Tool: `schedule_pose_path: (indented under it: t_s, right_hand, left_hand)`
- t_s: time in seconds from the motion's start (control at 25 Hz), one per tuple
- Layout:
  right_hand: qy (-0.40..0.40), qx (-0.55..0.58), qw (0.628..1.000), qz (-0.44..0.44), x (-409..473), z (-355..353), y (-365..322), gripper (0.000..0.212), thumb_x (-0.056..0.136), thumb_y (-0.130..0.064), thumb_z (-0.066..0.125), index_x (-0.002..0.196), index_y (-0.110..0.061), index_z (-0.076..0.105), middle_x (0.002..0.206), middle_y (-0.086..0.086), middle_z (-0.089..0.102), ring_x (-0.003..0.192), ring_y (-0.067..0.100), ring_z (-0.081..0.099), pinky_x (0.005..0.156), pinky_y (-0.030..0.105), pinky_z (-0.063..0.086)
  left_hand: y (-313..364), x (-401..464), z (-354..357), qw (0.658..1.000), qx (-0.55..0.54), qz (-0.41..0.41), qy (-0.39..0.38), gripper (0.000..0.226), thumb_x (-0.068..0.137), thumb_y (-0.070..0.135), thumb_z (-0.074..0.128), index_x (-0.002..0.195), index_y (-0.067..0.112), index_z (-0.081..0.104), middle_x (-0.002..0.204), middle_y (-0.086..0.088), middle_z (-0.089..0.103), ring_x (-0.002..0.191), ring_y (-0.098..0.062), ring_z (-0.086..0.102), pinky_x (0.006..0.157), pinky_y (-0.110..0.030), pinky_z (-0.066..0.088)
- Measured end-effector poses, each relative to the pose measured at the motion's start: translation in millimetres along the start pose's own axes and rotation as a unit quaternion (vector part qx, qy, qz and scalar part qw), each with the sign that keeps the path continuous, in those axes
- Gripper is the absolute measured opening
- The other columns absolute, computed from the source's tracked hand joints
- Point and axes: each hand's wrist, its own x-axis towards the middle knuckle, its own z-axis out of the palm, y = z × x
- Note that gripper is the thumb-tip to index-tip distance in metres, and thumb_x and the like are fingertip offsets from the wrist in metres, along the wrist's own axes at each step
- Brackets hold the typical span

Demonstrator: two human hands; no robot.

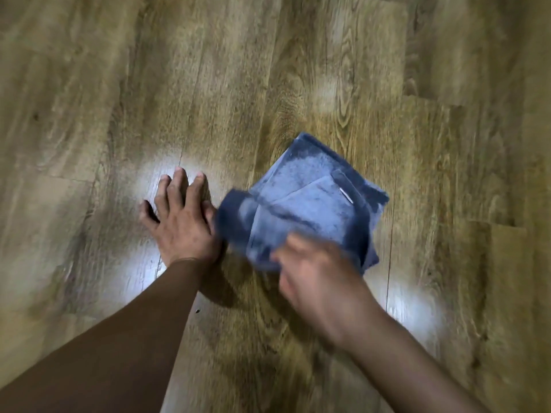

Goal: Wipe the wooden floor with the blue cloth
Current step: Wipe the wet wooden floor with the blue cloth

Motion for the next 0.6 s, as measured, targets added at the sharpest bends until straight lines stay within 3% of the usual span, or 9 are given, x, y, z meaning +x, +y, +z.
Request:
schedule_pose_path:
  t_s: [0.08, 0.12, 0.16, 0.24, 0.28, 0.36, 0.48, 0.52, 0.6]
  right_hand:
    - [-0.151, 0.158, 0.975, -0.049, -34.1, -8.2, -10.2, 0.022, 0.094, -0.044, 0.056, 0.102, -0.027, 0.067, 0.097, -0.012, 0.066, 0.088, 0.005, 0.063, 0.082, 0.035, 0.053]
    - [-0.15, 0.243, 0.958, -0.023, -41.0, -14.4, -2.3, 0.029, 0.092, -0.054, 0.056, 0.104, -0.03, 0.068, 0.093, -0.016, 0.069, 0.083, 0.002, 0.065, 0.076, 0.03, 0.054]
    - [-0.072, 0.277, 0.958, 0.001, -40.9, -19.5, 10.8, 0.031, 0.093, -0.058, 0.055, 0.105, -0.033, 0.069, 0.093, -0.019, 0.07, 0.082, -0.001, 0.066, 0.074, 0.027, 0.054]
    - [0.117, 0.186, 0.975, 0.029, -24.4, -32.6, 35.1, 0.03, 0.096, -0.049, 0.053, 0.114, -0.031, 0.068, 0.104, -0.016, 0.069, 0.092, 0.001, 0.065, 0.082, 0.027, 0.052]
    - [0.136, 0.108, 0.984, 0.039, -11.5, -35.4, 39.2, 0.034, 0.097, -0.047, 0.052, 0.123, -0.029, 0.064, 0.114, -0.013, 0.066, 0.104, 0.008, 0.062, 0.09, 0.03, 0.048]
    - [0.072, -0.036, 0.996, 0.047, 11.5, -23.0, 31.6, 0.056, 0.093, -0.058, 0.048, 0.14, -0.029, 0.048, 0.133, -0.008, 0.054, 0.12, 0.019, 0.05, 0.101, 0.037, 0.039]
    - [0.003, -0.112, 0.987, 0.117, 12.3, 10.3, 8.1, 0.086, 0.087, -0.071, 0.048, 0.154, -0.027, 0.019, 0.139, -0.005, 0.041, 0.119, 0.026, 0.045, 0.099, 0.043, 0.039]
    - [-0.001, -0.103, 0.989, 0.11, 2.7, 20.8, 3.0, 0.076, 0.091, -0.064, 0.048, 0.153, -0.027, 0.023, 0.136, -0.005, 0.043, 0.118, 0.025, 0.047, 0.098, 0.042, 0.04]
    - [-0.029, 0.011, 0.999, 0.018, -18.8, 33.1, -0.3, 0.04, 0.097, -0.046, 0.046, 0.134, -0.034, 0.05, 0.119, -0.013, 0.056, 0.106, 0.014, 0.052, 0.093, 0.037, 0.045]
  left_hand:
    - [2.2, 0.9, -2.3, 1.0, 0.0, -0.004, 0.001, 0.056, 0.089, 0.038, 0.037, 0.141, 0.026, 0.054, 0.159, -0.004, 0.038, 0.149, -0.027, 0.025, 0.115, -0.062, 0.011]
    - [3.0, -0.2, -3.0, 1.0, 0.006, -0.004, 0.0, 0.055, 0.089, 0.037, 0.039, 0.141, 0.027, 0.053, 0.159, -0.004, 0.038, 0.149, -0.026, 0.024, 0.115, -0.061, 0.011]
    - [3.7, -0.8, -2.7, 1.0, 0.011, -0.002, 0.0, 0.054, 0.089, 0.036, 0.041, 0.141, 0.028, 0.052, 0.159, -0.003, 0.037, 0.149, -0.026, 0.024, 0.115, -0.061, 0.011]
    - [4.0, -1.4, -2.9, 1.0, 0.011, -0.001, 0.002, 0.052, 0.09, 0.034, 0.042, 0.141, 0.028, 0.051, 0.159, -0.003, 0.037, 0.15, -0.025, 0.023, 0.116, -0.06, 0.011]
    - [4.1, -2.0, -3.3, 1.0, 0.009, -0.002, 0.003, 0.052, 0.09, 0.034, 0.042, 0.141, 0.028, 0.051, 0.159, -0.003, 0.037, 0.15, -0.025, 0.023, 0.116, -0.06, 0.011]
    - [5.2, -2.8, -3.4, 1.0, 0.01, 0.0, 0.003, 0.052, 0.09, 0.033, 0.043, 0.14, 0.028, 0.051, 0.159, -0.002, 0.037, 0.15, -0.025, 0.022, 0.116, -0.06, 0.011]
    - [3.1, -0.4, -1.3, 1.0, 0.017, -0.003, 0.01, 0.051, 0.09, 0.034, 0.043, 0.14, 0.028, 0.051, 0.159, -0.001, 0.037, 0.15, -0.024, 0.022, 0.116, -0.061, 0.012]
    - [2.2, -0.6, -0.8, 1.0, 0.017, -0.003, 0.009, 0.05, 0.09, 0.034, 0.043, 0.14, 0.029, 0.051, 0.159, -0.001, 0.037, 0.15, -0.024, 0.023, 0.115, -0.061, 0.012]
    - [2.6, -1.4, 0.1, 1.0, 0.018, -0.001, 0.007, 0.051, 0.09, 0.035, 0.042, 0.139, 0.029, 0.051, 0.158, -0.002, 0.038, 0.149, -0.024, 0.023, 0.115, -0.061, 0.012]
